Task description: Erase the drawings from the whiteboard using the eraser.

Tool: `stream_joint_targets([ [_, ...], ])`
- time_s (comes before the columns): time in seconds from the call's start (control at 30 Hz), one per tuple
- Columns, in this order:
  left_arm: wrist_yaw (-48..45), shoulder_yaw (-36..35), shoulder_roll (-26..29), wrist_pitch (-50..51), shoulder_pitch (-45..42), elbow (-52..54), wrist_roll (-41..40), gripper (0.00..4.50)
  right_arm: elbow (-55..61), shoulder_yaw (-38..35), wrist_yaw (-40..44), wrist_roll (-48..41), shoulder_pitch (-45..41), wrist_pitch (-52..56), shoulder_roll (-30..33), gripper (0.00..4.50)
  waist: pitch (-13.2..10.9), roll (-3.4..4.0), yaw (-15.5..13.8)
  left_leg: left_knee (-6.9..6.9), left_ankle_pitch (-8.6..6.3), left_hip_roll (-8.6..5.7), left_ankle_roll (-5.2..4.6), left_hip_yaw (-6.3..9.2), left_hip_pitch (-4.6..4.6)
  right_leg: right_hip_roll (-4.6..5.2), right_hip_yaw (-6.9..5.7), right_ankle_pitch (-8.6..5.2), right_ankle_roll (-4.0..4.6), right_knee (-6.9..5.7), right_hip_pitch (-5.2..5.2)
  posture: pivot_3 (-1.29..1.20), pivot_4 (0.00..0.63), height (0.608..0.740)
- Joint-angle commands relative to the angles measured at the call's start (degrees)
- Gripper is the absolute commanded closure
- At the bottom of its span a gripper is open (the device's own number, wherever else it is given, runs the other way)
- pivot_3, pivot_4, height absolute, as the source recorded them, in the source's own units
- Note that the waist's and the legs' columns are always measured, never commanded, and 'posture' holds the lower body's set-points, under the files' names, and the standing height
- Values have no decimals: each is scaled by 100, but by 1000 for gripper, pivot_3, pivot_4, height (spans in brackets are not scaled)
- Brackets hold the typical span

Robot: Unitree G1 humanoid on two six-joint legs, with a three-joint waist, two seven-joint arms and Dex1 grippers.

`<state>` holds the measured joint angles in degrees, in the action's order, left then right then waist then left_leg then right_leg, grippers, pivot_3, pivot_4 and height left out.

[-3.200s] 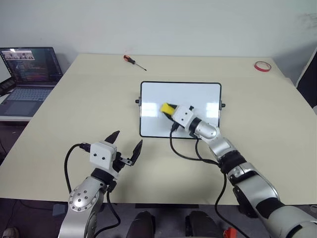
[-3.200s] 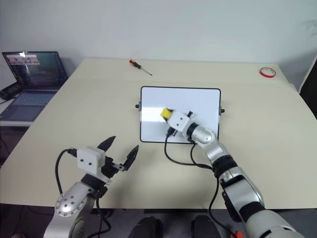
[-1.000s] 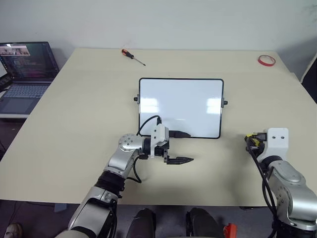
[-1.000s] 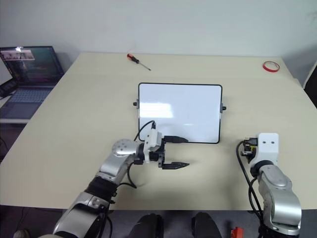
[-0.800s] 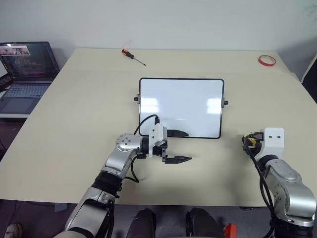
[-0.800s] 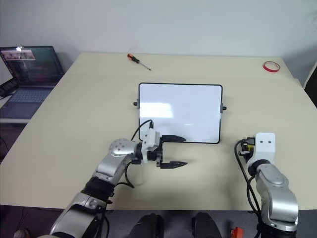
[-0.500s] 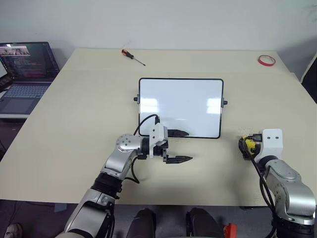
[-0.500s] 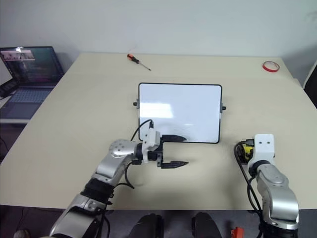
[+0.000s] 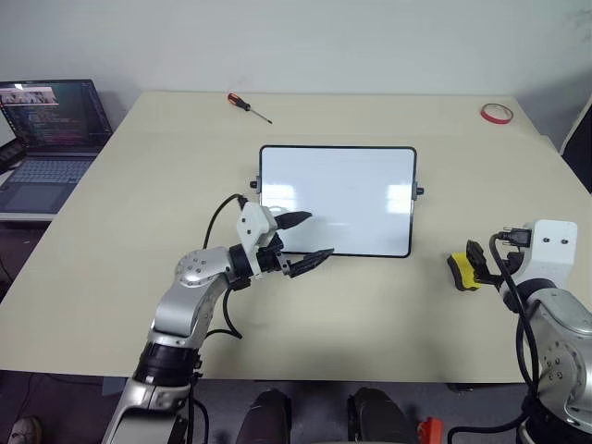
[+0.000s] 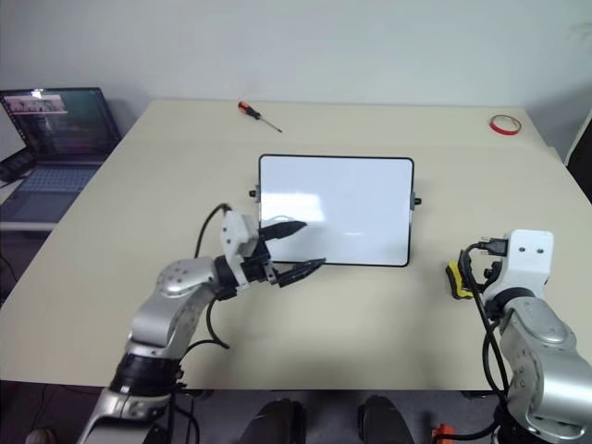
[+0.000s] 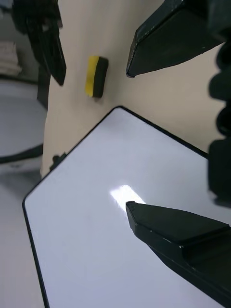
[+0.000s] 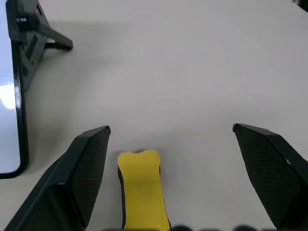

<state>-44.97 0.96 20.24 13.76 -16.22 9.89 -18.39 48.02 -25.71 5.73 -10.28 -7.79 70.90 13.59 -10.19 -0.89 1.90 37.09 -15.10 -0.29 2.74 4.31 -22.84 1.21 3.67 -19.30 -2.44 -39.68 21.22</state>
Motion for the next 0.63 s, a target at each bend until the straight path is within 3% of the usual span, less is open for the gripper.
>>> stream_joint_targets([
  [0.03,1180,-570,-183,15,573,777,296,0,410,133,-57,134,456,-880,-84,23,2,-2,-1,1,0,3,0,1,1,0,1,0,0,0,0,0,150,740],
  [0.17,2165,-822,-482,-417,1509,1331,891,0,-62,953,254,793,2101,-3753,-10,23,8,-3,-10,-5,0,3,0,-2,0,1,2,0,0,8,2,0,150,740],
  [0.3,2683,-833,-577,-753,2359,1872,1431,0,-517,977,297,1082,3519,-5784,-192,23,13,-11,-28,-2,0,-3,1,-4,2,8,0,0,-2,16,-9,0,150,740],
  [0.5,3022,-566,-972,-702,3108,2154,1421,0,-390,1052,207,1025,3979,-6233,-509,23,25,-16,4,-11,-2,10,2,-8,107,2,9,-4,-7,26,-108,0,150,740],
  [0.63,3040,-364,-1069,-791,3143,2035,1405,0,-333,1023,130,995,3854,-5963,-538,23,31,-24,-13,-6,0,12,3,-4,110,-5,6,-14,-23,36,-116,0,150,740],
])
